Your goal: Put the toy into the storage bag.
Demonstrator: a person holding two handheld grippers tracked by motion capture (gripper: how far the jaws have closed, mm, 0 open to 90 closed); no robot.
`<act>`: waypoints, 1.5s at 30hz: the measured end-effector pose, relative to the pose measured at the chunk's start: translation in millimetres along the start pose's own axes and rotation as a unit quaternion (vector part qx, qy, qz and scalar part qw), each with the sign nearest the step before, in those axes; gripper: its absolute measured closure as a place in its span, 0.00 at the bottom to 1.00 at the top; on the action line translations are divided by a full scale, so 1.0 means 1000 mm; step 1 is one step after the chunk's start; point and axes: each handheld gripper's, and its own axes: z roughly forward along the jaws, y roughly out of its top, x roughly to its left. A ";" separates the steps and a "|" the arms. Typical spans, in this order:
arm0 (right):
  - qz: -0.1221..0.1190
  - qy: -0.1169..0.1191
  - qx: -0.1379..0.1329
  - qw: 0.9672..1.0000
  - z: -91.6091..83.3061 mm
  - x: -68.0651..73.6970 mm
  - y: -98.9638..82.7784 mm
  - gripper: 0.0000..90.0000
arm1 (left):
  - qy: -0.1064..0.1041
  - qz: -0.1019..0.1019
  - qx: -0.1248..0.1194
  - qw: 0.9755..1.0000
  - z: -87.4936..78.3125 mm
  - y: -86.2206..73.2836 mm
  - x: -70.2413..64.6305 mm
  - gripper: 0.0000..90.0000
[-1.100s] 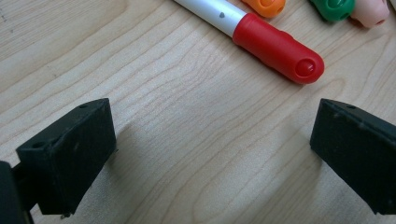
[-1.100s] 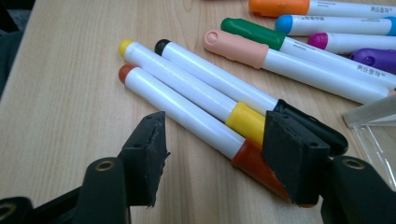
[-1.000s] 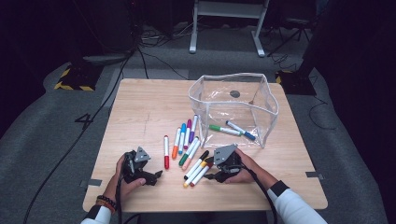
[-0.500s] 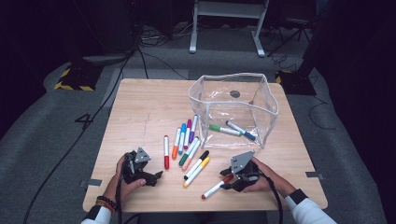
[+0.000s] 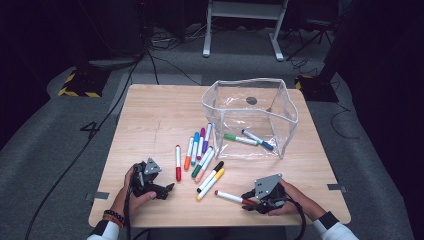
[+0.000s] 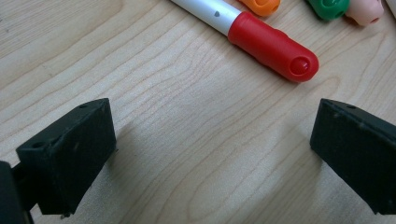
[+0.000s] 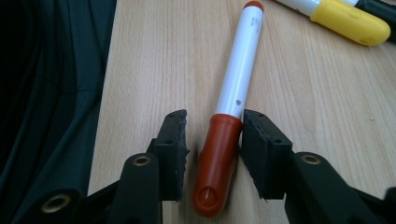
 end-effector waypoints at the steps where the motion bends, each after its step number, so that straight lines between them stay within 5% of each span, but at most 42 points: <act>1: 0.005 0.000 -0.002 1.000 0.001 0.000 0.001 0.75 | 0.000 0.000 0.000 1.000 0.000 0.000 0.000 0.01; 14: 0.040 -0.033 -0.005 0.999 -0.004 -0.002 -0.005 0.83 | 0.000 0.000 0.000 1.000 0.000 0.000 0.000 0.01; 19: 0.071 -0.049 -0.037 0.996 -0.025 -0.009 -0.015 0.83 | 0.001 0.000 0.000 1.000 0.000 0.000 0.000 0.01; 26: 0.071 -0.090 -0.063 0.991 -0.054 -0.008 -0.019 0.83 | 0.001 -0.001 0.000 1.000 0.000 0.000 0.000 0.01; 30: 0.071 -0.108 -0.083 0.988 -0.072 -0.009 -0.015 0.83 | 0.000 -0.001 0.000 1.000 0.000 0.000 0.000 0.01; 37: 0.053 -0.154 -0.130 0.978 -0.128 -0.013 0.005 0.83 | 0.000 -0.001 0.000 1.000 0.000 0.000 0.000 0.01; 45: 0.027 -0.213 -0.145 0.966 -0.187 -0.036 0.041 0.83 | 0.001 -0.001 0.000 1.000 0.000 0.000 0.000 0.01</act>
